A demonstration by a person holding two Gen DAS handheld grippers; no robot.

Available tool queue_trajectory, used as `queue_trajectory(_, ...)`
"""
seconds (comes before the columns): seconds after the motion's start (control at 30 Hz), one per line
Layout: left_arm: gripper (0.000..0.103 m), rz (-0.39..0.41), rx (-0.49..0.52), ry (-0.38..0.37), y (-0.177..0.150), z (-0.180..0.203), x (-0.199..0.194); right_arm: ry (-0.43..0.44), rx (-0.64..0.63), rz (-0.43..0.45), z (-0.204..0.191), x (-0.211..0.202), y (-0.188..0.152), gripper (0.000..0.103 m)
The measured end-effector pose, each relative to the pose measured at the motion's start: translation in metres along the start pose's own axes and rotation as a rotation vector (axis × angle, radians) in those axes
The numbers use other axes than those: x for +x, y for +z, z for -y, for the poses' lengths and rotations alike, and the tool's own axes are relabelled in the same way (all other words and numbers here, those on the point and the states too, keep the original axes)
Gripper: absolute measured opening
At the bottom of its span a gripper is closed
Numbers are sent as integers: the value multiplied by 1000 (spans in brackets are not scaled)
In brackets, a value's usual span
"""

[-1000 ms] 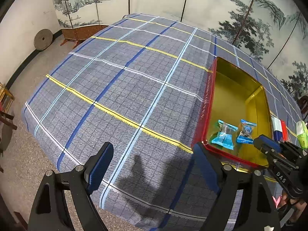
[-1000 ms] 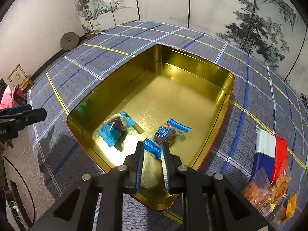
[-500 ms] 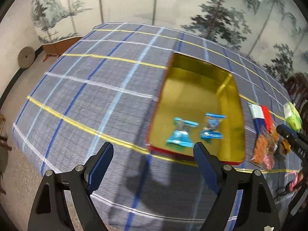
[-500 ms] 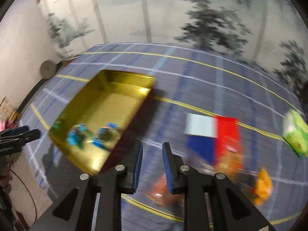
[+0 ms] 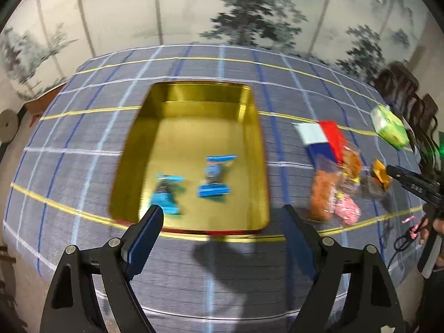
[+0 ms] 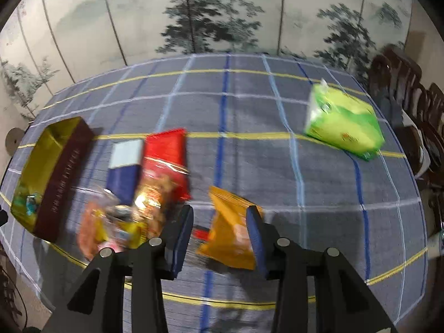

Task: Organize snacks
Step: 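Grasp the clear bag of orange sticks with the left gripper while the right grasps the yellow-orange packet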

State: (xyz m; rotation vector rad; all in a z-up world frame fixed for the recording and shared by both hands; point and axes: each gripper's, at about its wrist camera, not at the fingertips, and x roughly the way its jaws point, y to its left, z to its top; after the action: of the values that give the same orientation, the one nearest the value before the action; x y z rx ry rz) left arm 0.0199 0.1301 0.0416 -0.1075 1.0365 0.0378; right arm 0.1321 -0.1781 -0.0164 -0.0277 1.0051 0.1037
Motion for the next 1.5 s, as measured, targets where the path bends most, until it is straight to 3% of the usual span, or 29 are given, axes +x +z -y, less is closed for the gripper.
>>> queue_trajectory(0.5, 83, -57, 167, -72, -2, 86, 25, 18, 20, -28, 24, 25, -11, 41)
queue_trajectory(0.77, 83, -92, 178, -72, -4, 97, 42, -47, -44, -53, 36, 34, -15, 41)
queue_trajectory(0.9, 83, -94, 187, -70, -5, 101, 48, -28, -36, -47, 40, 39, -21, 41)
queue_trajectory(1.07, 83, -93, 196, -75, -4, 104, 56, -12, -11, -3, 45, 40, -25, 40)
queue_trajectory(1.3, 83, -112, 249, -67, -4, 116, 70, -72, 58, 55, 71, 42, -24, 39)
queue_trajectory(1.5, 81, -137, 277, -50, -3, 123, 85, -64, 74, 75, 76, 42, -27, 39)
